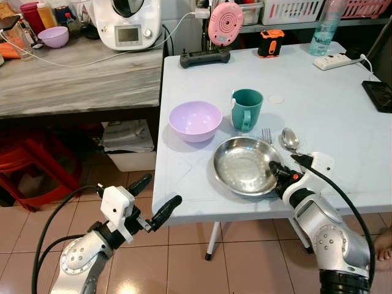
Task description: Setting the table
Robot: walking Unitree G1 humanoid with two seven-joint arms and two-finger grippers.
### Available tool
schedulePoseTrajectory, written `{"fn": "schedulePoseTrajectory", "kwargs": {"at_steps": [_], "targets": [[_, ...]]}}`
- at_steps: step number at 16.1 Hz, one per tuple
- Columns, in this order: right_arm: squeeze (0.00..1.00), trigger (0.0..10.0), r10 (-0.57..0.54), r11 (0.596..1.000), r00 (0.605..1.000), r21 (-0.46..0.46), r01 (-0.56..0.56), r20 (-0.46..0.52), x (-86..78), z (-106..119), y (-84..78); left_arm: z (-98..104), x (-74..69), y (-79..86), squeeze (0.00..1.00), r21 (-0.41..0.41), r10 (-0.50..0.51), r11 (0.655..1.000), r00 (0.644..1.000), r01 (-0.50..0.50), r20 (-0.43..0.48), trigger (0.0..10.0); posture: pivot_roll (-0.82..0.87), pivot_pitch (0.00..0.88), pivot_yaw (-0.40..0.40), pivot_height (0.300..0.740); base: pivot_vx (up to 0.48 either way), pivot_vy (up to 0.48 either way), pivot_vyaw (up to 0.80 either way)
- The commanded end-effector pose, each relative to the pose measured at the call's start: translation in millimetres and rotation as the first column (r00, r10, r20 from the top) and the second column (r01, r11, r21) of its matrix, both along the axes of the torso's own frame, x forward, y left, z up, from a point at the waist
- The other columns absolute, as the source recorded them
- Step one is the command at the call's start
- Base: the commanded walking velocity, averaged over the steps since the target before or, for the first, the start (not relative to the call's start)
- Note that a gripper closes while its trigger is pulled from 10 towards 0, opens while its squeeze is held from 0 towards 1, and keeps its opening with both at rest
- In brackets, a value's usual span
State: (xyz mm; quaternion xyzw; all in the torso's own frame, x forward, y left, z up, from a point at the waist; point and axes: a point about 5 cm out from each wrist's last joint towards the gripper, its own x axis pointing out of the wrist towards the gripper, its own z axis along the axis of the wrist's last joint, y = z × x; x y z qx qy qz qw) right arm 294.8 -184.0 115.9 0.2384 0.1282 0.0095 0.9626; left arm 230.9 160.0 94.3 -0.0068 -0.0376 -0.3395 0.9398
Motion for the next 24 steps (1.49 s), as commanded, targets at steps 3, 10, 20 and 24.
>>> {"fn": "schedulePoseTrajectory", "kwargs": {"at_steps": [3,10,20,24], "targets": [[0.00,9.3,0.003,1.000,0.997,-0.012,-0.002,0.072,3.7,10.8,8.4,-10.3,13.4,14.4,0.00,0.017,0.189,0.982,0.980,-0.188,-0.055,10.0,-0.11,0.062,0.069,0.740,0.000,0.000,0.00],[0.00,10.0,0.004,0.997,0.976,-0.071,0.012,0.220,-1.7,26.2,16.6,-6.0,47.4,23.2,0.00,-0.075,0.465,0.878,0.879,-0.473,-0.101,10.0,-0.12,0.065,0.069,0.740,0.000,0.000,0.00],[0.00,10.0,0.031,0.994,0.961,-0.110,-0.001,0.273,-10.1,29.4,23.7,10.9,66.4,21.2,0.00,-0.145,0.518,0.840,0.852,-0.523,-0.076,10.0,-0.12,0.053,0.077,0.740,0.000,0.181,-0.30],[0.00,10.0,0.017,0.992,0.952,-0.125,0.022,0.307,-17.4,32.3,22.3,10.8,67.2,22.3,0.00,-0.146,0.526,0.834,0.847,-0.532,-0.076,10.0,-0.12,0.050,0.079,0.740,0.000,0.387,0.00]]}}
